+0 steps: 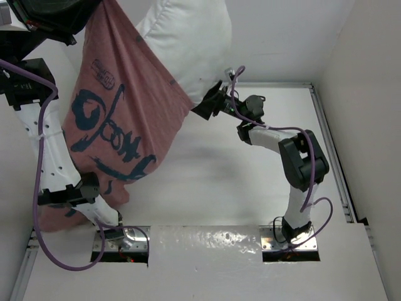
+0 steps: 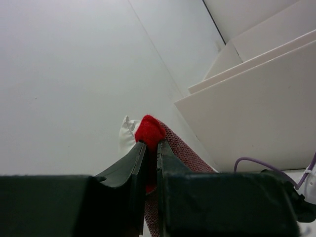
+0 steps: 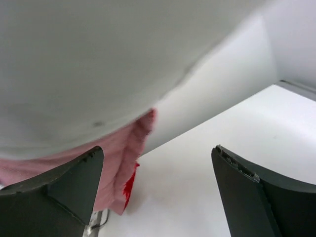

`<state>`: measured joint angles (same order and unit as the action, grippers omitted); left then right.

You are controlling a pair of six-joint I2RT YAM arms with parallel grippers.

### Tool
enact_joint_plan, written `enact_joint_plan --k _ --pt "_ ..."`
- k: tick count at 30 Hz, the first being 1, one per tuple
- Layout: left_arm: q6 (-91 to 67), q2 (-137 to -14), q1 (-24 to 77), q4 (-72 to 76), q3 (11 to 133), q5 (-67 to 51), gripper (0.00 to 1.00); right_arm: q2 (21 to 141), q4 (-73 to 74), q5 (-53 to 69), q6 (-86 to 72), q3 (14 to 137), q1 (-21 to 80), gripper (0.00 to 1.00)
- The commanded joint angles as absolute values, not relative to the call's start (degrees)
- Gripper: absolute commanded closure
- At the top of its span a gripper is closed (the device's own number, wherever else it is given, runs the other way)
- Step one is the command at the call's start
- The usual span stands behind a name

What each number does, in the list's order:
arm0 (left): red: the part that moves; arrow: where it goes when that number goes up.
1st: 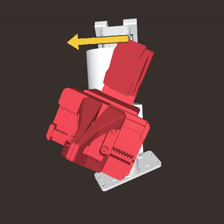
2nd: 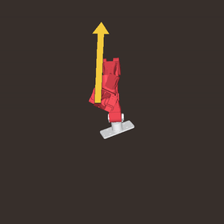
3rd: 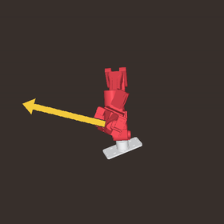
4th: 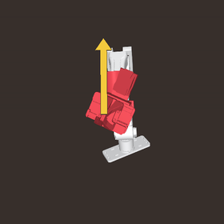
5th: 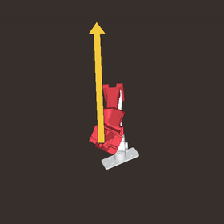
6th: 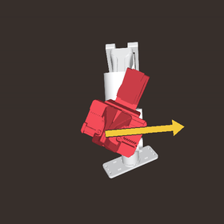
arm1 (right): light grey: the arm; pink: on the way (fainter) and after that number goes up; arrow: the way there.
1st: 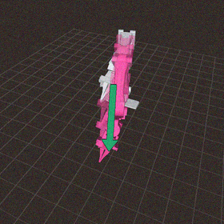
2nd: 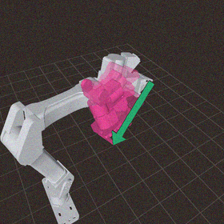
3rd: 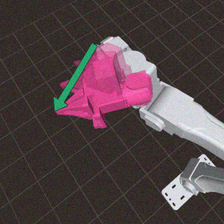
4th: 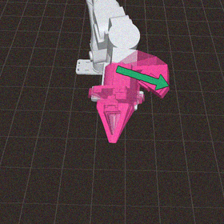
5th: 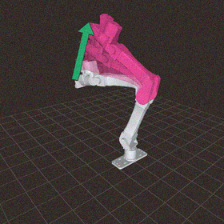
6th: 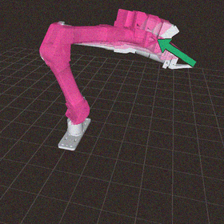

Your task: Put the pillow into the pillowcase

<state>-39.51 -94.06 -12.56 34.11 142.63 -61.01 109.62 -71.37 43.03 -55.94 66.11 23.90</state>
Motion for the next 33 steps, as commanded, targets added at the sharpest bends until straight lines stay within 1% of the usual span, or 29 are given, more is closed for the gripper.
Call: enact_joint_plan --k 1,4,7,8,9,10,15,16,17,18,19,20,21,22,23,24,25,26,27,28,30,33 --pt "-40.2 -92.9 -12.5 39.0 146.5 -51.6 1.00 106.6 -92.7 47.3 -55.6 66.5 26.0 0.10" --pt "-41.0 -93.7 -12.5 39.6 147.7 -50.5 1.00 108.0 -92.8 48.4 -55.5 68.4 27.4 0.09" --pt "-40.3 -93.6 -12.5 38.3 147.4 -50.9 1.00 110.5 -94.6 49.2 -58.7 71.4 28.7 0.10" --pt "-39.3 -93.3 -12.5 37.6 147.0 -51.1 1.00 110.6 -94.8 49.0 -59.1 70.9 28.7 0.09" --pt "-39.0 -92.9 -12.5 37.1 145.6 -51.8 1.00 109.8 -94.5 48.3 -58.5 70.1 28.7 0.06" --pt "-38.9 -92.2 -12.5 36.9 144.2 -52.2 1.00 109.2 -93.0 46.9 -56.1 67.8 28.7 0.04" --pt "-39.3 -91.1 -12.5 37.1 142.1 -53.8 1.00 103.7 -89.2 46.1 -51.2 63.7 28.4 0.01" --pt "-38.2 -90.6 -12.5 36.4 141.3 -54.2 1.00 102.1 -87.1 46.0 -48.3 62.9 27.5 0.01" --pt "-37.7 -90.3 -12.5 35.9 139.6 -54.7 1.00 100.2 -79.4 45.6 -45.9 61.9 26.8 0.01" --pt "-37.2 -89.3 -12.5 35.3 138.6 -55.8 1.00 95.6 -75.1 44.5 -43.4 59.4 26.0 0.01" --pt "-36.7 -88.9 -12.5 33.7 137.7 -56.4 1.00 92.8 -70.5 43.2 -37.5 57.8 24.0 0.01" --pt "-34.5 -88.7 -12.5 32.4 136.5 -57.5 1.00 89.9 -62.3 41.2 -34.0 55.8 22.8 0.01" --pt "-33.0 -88.4 -12.4 28.9 136.1 -58.0 1.00 86.9 -58.4 37.1 -31.1 52.6 20.3 0.01" --pt "-29.3 -88.3 -12.4 26.9 135.9 -58.6 1.00 80.7 -53.7 35.4 -24.7 51.7 19.2 0.01" --pt "-27.4 -88.3 -12.4 25.2 135.2 -59.8 1.00 77.6 -42.5 33.8 -20.8 51.3 18.2 0.01" --pt "-25.9 -88.2 -12.2 21.8 134.7 -60.2 1.00 74.7 -35.9 29.8 -16.6 53.2 17.4 0.01" --pt "-23.6 -88.3 -12.0 20.8 133.8 -61.0 1.00 70.2 -28.6 27.9 -7.5 54.8 17.4 0.01" --pt "-22.7 -88.5 -11.6 19.9 133.2 -61.9 1.00 68.8 -18.6 26.6 -3.9 58.5 17.3 0.01" --pt "-22.0 -88.5 -11.3 17.9 132.7 -61.9 1.00 67.6 -14.8 23.6 2.0 60.4 17.3 0.01" --pt "-20.7 -88.6 -10.7 17.2 131.8 -62.2 1.00 66.5 -9.5 22.6 4.0 62.0 17.2 0.01" --pt "-17.9 -88.6 -8.5 14.4 130.6 -62.2 1.00 66.3 -4.8 20.4 9.5 66.7 17.1 0.01" --pt "-12.9 -88.9 -3.8 8.9 129.6 -62.3 1.00 68.4 -6.3 18.2 10.9 71.9 16.7 0.01"
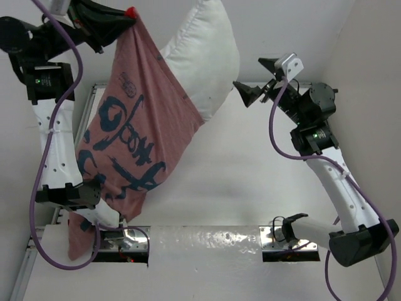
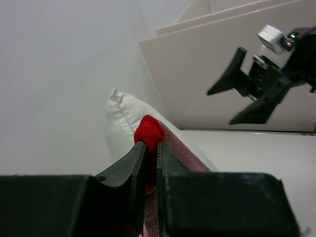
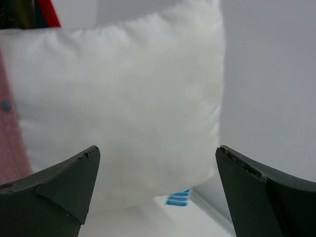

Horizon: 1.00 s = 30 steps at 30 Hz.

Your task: Put the pillow into the pillowcase

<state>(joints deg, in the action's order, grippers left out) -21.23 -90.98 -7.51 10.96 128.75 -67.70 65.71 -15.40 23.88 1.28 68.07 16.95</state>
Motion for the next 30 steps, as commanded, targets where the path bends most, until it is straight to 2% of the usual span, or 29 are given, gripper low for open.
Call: enact_joint_plan --k 1,7,10,14,18,19,20,21,23,24,28,29,30 --pt "-12.1 -88.9 -1.3 7.7 129.2 -62.5 1.00 71.6 -8.2 17.0 10.6 75.9 16.4 0.01" --pt "-9.2 -89.2 6.6 2.9 125.9 -61.8 1.00 91.6 -12.2 14.4 1.4 98.7 15.1 0.01" --pt "-7.5 -89.2 8.3 1.5 124.8 -60.8 1.00 97.8 -13.7 11.4 -5.3 107.3 14.5 0.01" --pt "-6.5 -89.9 9.2 0.8 124.4 -60.5 1.00 104.0 -13.4 11.9 -10.5 111.3 14.5 0.01" --pt "-6.0 -90.5 9.6 0.2 124.4 -60.5 1.00 104.1 -15.4 13.8 -14.1 105.8 14.5 0.01" --pt "-6.1 -90.6 9.6 0.1 124.3 -60.5 1.00 104.1 -15.4 14.3 -15.5 105.0 14.5 0.07" --pt "-6.1 -90.6 9.6 0.1 124.4 -60.5 1.00 104.2 -14.9 16.5 -16.3 104.2 14.4 0.17" --pt "-6.0 -90.9 9.6 0.1 124.4 -60.2 1.00 104.3 -15.0 17.9 -17.1 102.4 14.4 0.44" --pt "-6.2 -91.1 9.6 0.1 124.3 -59.4 1.00 104.2 -16.9 22.4 -20.2 100.2 14.5 0.90" --pt "-6.1 -91.6 9.6 0.1 124.4 -59.1 1.00 103.3 -18.4 23.2 -22.0 96.9 14.8 1.00" --pt "-5.4 -92.8 9.5 -3.5 124.5 -57.6 1.00 97.8 -28.6 24.9 -25.1 85.1 16.9 1.00" --pt "-5.5 -93.0 9.5 -3.5 124.5 -57.2 1.00 96.6 -28.7 24.5 -24.4 83.7 17.2 0.91" --pt "-5.8 -93.4 9.5 -3.1 124.7 -57.0 1.00 94.9 -27.9 24.6 -23.7 82.7 17.5 0.69"
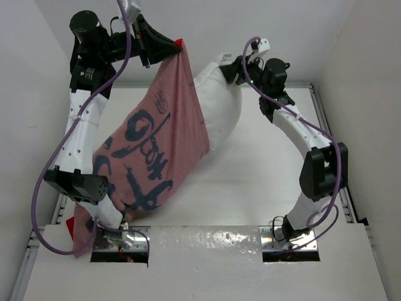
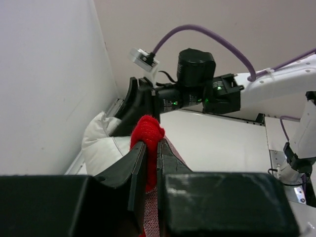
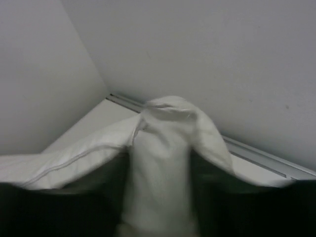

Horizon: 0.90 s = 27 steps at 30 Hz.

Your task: Put the pillow into the pillowcase

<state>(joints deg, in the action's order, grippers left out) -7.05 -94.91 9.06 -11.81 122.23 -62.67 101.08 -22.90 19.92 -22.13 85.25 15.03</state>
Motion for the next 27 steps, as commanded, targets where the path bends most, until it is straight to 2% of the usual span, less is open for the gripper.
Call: enact_joint_plan --k 1,2,7,9,11,15,17,18,19,21,22,24,27 --pt "-6.1 -93.5 9.5 -2.8 125.7 -56.8 1.00 94.1 -26.6 24.8 -22.5 82.6 17.5 0.18" --pt "-6.0 -94.1 9.4 -2.9 126.6 -55.8 1.00 93.0 -22.8 24.0 -21.5 82.5 17.5 0.02" --pt "-10.0 -95.5 5.8 -1.0 133.2 -56.2 1.00 78.9 -18.5 11.8 -15.8 73.7 16.3 0.01" --pt "-11.2 -95.1 4.8 3.1 134.1 -56.2 1.00 74.5 -18.3 11.0 -14.7 68.1 16.2 0.01" --pt "-11.3 -95.4 4.7 4.4 135.9 -55.8 1.00 69.4 -16.4 12.6 -15.1 64.0 16.1 0.01" --pt "-15.5 -96.3 3.7 10.2 141.5 -54.5 1.00 65.8 -15.8 22.9 -20.9 57.2 16.1 0.09" --pt "-16.9 -97.2 3.4 13.1 143.2 -53.5 1.00 65.1 -22.8 30.5 -25.5 48.9 16.1 0.20" --pt "-18.1 -97.3 3.4 14.0 144.5 -53.2 1.00 65.2 -28.6 33.1 -31.8 45.8 16.1 0.21" --pt "-18.9 -97.6 3.4 14.9 144.9 -52.5 1.00 65.5 -41.7 35.0 -35.1 42.5 16.1 0.21" --pt "-20.3 -97.8 3.4 17.2 145.9 -51.7 1.00 67.8 -54.5 37.9 -43.6 34.7 16.1 0.15" --pt "-20.4 -98.0 3.3 17.7 146.2 -51.0 1.00 68.8 -65.4 38.1 -45.4 30.8 16.2 0.13" --pt "-20.2 -98.0 3.4 17.7 147.0 -50.3 1.00 71.4 -76.6 39.1 -49.8 28.2 16.1 0.11" --pt "-19.2 -97.6 3.4 16.4 146.5 -50.3 1.00 70.3 -77.2 38.3 -50.9 25.0 16.1 0.09"
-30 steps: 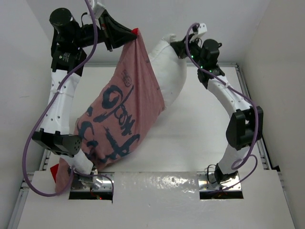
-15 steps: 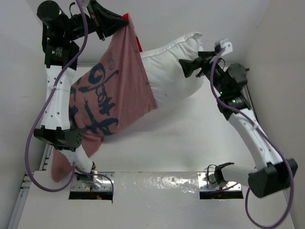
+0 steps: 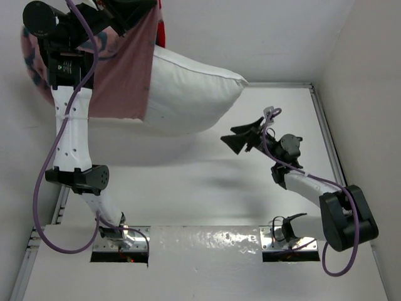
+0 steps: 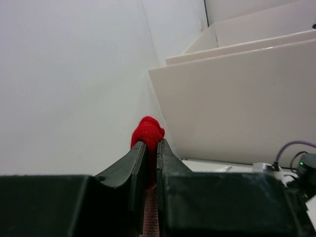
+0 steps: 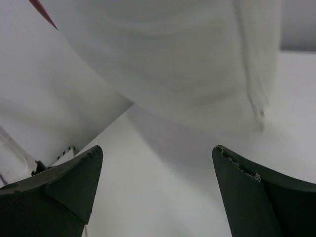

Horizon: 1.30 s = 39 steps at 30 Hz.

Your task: Put the pillow into the pillowcase

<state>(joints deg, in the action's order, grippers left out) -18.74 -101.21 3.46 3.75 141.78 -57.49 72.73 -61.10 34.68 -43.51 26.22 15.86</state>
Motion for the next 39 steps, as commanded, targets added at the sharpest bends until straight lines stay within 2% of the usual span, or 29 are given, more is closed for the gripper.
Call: enact_joint_plan --k 1,4,6,8,12,18,19,20,22,23,25,26,27,33,39 --pt "-18.6 -96.9 3.4 15.1 145.9 -51.0 1.00 69.0 -74.3 37.5 -49.0 24.4 16.1 0.09" --pt "-15.4 -95.8 3.4 11.2 143.2 -52.0 1.00 62.5 -55.5 33.9 -36.6 28.6 16.1 0.02" --pt "-13.4 -94.9 3.4 9.9 141.1 -53.2 1.00 58.6 -40.6 31.4 -27.3 31.8 16.1 0.01" --pt "-12.0 -94.2 3.4 9.3 138.4 -53.9 1.00 56.9 -33.3 28.7 -18.6 34.4 16.1 0.01" --pt "-11.1 -93.4 3.4 8.2 136.4 -57.2 1.00 57.1 -31.5 25.7 -5.0 34.1 15.8 0.01" --pt "-12.0 -91.7 3.6 9.9 132.4 -58.7 1.00 61.0 -31.0 31.0 -0.8 42.4 11.3 0.01" --pt "-13.8 -91.7 3.7 11.1 130.9 -58.8 1.00 62.8 -28.8 36.1 -0.4 44.2 11.3 0.04" --pt "-14.8 -91.6 4.3 12.0 130.2 -58.6 1.00 64.1 -24.7 38.5 -0.4 46.5 11.3 0.21" --pt "-15.8 -92.0 5.3 12.9 129.2 -59.0 1.00 67.2 -24.3 43.7 -6.1 50.5 11.3 0.39" --pt "-15.8 -92.5 5.8 12.7 128.9 -59.1 1.00 67.8 -27.6 44.5 -8.2 50.8 11.3 0.52" --pt "-15.6 -92.7 7.3 12.0 128.1 -59.7 1.00 68.5 -32.1 45.3 -13.1 50.0 11.7 0.63" --pt "-15.2 -92.9 8.3 11.7 127.9 -59.7 1.00 68.8 -35.8 45.4 -14.4 49.7 12.0 0.80" --pt "-14.7 -93.1 8.9 10.8 127.4 -59.9 1.00 69.0 -36.9 45.2 -16.2 49.7 13.3 0.93" --pt "-11.3 -94.0 14.6 7.3 125.1 -59.9 1.00 70.4 -38.8 39.7 -14.1 51.6 22.1 1.00" --pt "-10.5 -96.2 19.8 5.5 126.4 -60.4 1.00 75.0 -55.4 38.1 -22.1 53.4 24.2 1.00"
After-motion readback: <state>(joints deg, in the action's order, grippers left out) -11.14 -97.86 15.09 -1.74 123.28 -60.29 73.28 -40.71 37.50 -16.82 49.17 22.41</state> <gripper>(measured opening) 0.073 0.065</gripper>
